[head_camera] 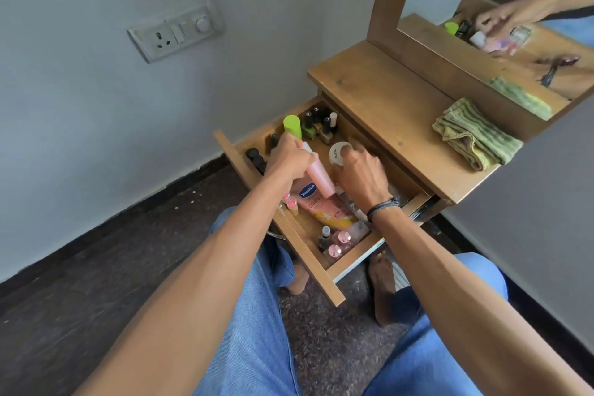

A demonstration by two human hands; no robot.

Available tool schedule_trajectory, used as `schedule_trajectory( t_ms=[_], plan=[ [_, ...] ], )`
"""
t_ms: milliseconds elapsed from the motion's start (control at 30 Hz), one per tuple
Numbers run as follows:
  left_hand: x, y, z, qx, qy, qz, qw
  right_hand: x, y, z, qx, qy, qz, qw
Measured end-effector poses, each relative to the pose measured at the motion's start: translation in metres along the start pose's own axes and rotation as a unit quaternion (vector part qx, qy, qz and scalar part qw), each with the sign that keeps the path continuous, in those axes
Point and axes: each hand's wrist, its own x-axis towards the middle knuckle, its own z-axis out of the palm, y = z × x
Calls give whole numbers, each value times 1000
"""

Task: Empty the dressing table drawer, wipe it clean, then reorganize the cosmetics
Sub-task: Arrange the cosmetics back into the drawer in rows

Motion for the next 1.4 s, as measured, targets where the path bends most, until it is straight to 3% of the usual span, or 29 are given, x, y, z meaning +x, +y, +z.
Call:
schedule_trajectory(
  t_ms=[133, 267, 400, 500, 600, 667, 800, 900, 1033, 1267, 1400],
  plan=[
    [15, 4, 13, -76, -18, -46, 996, -3, 11, -7, 89, 30, 33, 995],
    [24, 8, 23, -138, -20, -89, 986, -8, 12, -10, 190, -28, -25, 981],
    [28, 4, 28, -142, -21, -91, 985, -6, 7, -2, 142, -14, -49, 989],
    [48, -15, 30, -75, 1, -75, 994, 2, 1, 2, 99, 14, -67, 993],
    [30, -5, 16, 75, 62, -11, 995, 8, -4, 7, 62, 32, -71, 995],
    [15, 7, 4, 162, 126, 68, 976, 10, -7, 11, 46, 23, -78, 996],
    [2, 21, -18, 172, 230, 212, 934, 15, -14, 7, 38, -13, -86, 996],
    [14, 24, -28, 239, 187, 296, 906, 18, -14, 8, 43, -20, -73, 996],
    [32, 19, -29, 337, 99, 316, 881, 16, -14, 12, 48, -10, -70, 996],
    [43, 14, -31, 388, 84, 375, 838, 12, -13, 13, 68, -5, -56, 996],
    [48, 18, -39, 393, 61, 386, 833, 13, -13, 13, 67, -10, -58, 996]
  ],
)
